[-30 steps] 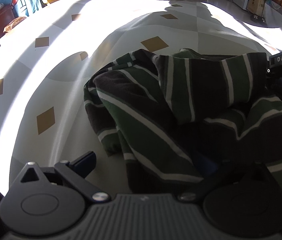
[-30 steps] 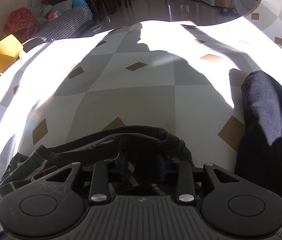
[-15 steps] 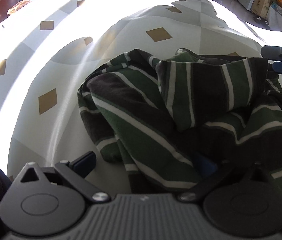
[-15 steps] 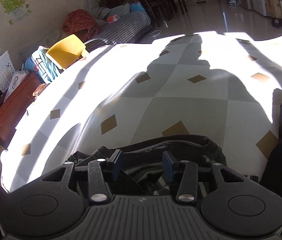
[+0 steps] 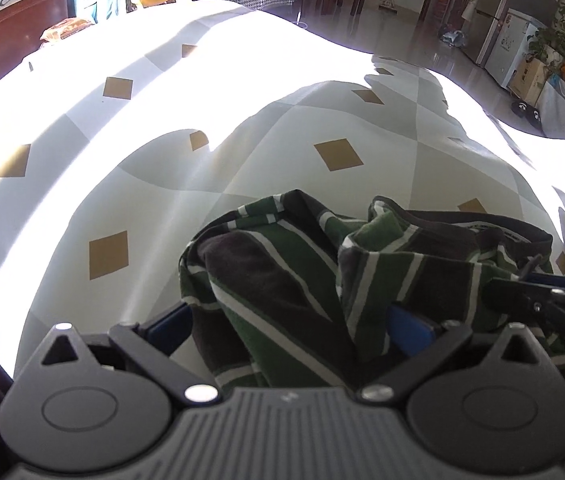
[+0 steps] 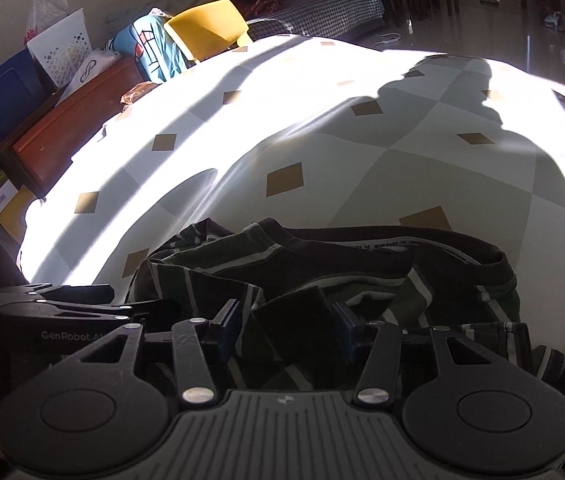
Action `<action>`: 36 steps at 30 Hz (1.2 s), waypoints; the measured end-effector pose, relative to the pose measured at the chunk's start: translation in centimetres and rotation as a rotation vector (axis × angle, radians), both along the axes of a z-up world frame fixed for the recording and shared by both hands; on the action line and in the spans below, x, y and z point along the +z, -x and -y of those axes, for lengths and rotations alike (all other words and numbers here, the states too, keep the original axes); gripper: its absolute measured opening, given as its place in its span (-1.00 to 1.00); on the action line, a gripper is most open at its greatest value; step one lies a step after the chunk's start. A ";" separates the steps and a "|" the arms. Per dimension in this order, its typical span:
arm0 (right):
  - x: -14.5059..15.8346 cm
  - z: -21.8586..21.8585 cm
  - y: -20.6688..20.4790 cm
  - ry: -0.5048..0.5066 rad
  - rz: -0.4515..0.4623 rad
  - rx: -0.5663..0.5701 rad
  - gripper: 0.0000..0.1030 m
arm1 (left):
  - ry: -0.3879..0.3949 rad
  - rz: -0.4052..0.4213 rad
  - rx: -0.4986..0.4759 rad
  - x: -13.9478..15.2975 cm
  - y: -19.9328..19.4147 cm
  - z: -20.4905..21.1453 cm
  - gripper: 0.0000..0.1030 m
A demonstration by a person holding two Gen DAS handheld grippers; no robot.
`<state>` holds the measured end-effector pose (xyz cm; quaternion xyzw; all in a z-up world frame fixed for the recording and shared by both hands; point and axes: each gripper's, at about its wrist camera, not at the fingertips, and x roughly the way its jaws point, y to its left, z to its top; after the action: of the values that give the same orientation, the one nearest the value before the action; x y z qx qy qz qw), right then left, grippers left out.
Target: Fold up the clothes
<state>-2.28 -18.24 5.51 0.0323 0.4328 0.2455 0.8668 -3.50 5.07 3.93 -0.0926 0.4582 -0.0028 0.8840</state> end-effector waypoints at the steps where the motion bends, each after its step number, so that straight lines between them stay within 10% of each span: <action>1: -0.1 -0.3 0.1 0.016 0.005 0.020 -0.19 | 0.019 0.001 0.005 0.1 -0.2 -0.2 0.99; 5: -0.1 -1.4 0.9 0.097 0.045 0.083 -0.50 | 0.078 -0.007 0.011 0.2 -0.8 -0.4 0.99; 14: -1.2 -3.2 2.3 0.215 0.062 0.228 -0.52 | 0.144 -0.016 0.005 0.0 -2.5 0.3 0.99; 24: -1.7 -3.0 2.0 0.218 0.047 0.239 -0.45 | 0.053 -0.042 -0.046 -1.9 -3.2 2.4 0.97; 36: 0.3 0.4 3.1 0.164 0.061 0.138 -0.29 | -0.068 -0.015 -0.043 -1.3 -2.9 3.1 -0.16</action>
<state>-5.34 -18.62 5.78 -0.0760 0.4259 0.2693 0.8604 -0.64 1.93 2.59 -0.0527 0.4666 -0.0056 0.8829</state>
